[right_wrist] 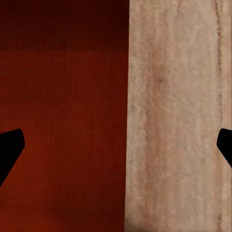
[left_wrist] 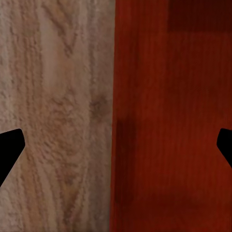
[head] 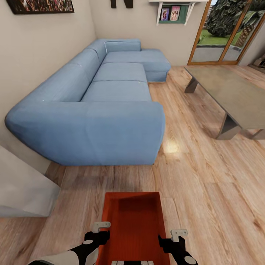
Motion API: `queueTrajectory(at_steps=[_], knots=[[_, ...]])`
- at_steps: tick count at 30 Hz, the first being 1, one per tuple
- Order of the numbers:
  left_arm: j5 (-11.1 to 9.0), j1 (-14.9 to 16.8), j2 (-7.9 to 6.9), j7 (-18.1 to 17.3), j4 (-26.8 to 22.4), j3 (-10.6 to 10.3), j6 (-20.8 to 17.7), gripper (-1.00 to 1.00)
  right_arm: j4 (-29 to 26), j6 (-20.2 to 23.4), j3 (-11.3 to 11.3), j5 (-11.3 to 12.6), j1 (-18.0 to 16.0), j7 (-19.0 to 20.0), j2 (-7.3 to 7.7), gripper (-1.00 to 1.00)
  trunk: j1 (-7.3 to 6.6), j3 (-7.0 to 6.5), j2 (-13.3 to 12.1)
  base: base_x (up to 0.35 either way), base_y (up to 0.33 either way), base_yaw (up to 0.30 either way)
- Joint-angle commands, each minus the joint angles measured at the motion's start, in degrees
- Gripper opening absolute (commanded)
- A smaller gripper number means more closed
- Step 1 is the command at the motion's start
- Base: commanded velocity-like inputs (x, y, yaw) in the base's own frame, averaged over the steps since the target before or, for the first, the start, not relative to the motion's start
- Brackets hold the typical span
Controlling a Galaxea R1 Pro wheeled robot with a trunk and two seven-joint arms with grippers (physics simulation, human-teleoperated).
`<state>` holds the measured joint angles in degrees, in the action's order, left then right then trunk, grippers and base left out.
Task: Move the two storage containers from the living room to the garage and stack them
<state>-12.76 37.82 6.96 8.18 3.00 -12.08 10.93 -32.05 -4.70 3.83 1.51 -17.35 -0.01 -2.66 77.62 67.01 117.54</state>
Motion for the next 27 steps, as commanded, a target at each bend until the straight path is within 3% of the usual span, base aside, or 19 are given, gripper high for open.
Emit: queueTrajectory(at_steps=[1,14,24,27], knots=[[-0.5,0.1,0.06,0.1,0.3,-0.5,0.4,1.00,0.1,-0.1,0.1,0.2,0.0,0.0,0.02,1.00,0.22,0.22,0.4,0.000,0.000,0.000],[-0.5,0.1,0.13,0.1,0.3,-0.4,0.4,1.00,0.1,0.5,0.1,0.2,0.0,0.0,-0.01,1.00,3.07,2.55,5.6,0.000,0.000,0.000],[-0.5,0.1,0.09,0.1,0.3,-0.4,0.4,1.00,0.1,0.4,0.1,0.2,0.0,0.0,0.00,1.00,3.07,2.55,5.6,0.000,0.000,0.000],[-0.5,0.1,0.13,0.1,0.3,-0.4,0.4,1.00,0.1,0.4,0.1,0.2,0.0,0.0,-0.02,1.00,3.73,3.09,6.8,0.000,0.000,0.000]])
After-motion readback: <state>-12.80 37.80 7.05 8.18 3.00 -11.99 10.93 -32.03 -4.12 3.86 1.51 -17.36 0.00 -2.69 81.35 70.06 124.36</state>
